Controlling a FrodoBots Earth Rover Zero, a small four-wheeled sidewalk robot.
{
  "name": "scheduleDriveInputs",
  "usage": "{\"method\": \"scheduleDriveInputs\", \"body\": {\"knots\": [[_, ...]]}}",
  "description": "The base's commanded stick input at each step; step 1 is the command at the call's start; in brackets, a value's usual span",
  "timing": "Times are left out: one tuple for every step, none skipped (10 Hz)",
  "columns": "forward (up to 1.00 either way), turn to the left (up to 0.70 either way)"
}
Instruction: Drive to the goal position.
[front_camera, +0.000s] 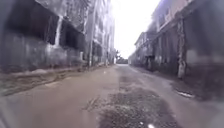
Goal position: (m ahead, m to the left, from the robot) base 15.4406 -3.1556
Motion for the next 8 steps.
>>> {"method": "scheduleDriveInputs", "body": {"knots": [[0.70,-0.35],[0.70,-0.35],[0.70,0.00],[0.70,0.00],[0.70,0.00],[0.70,0.00],[0.70,0.00],[0.70,0.00]]}}
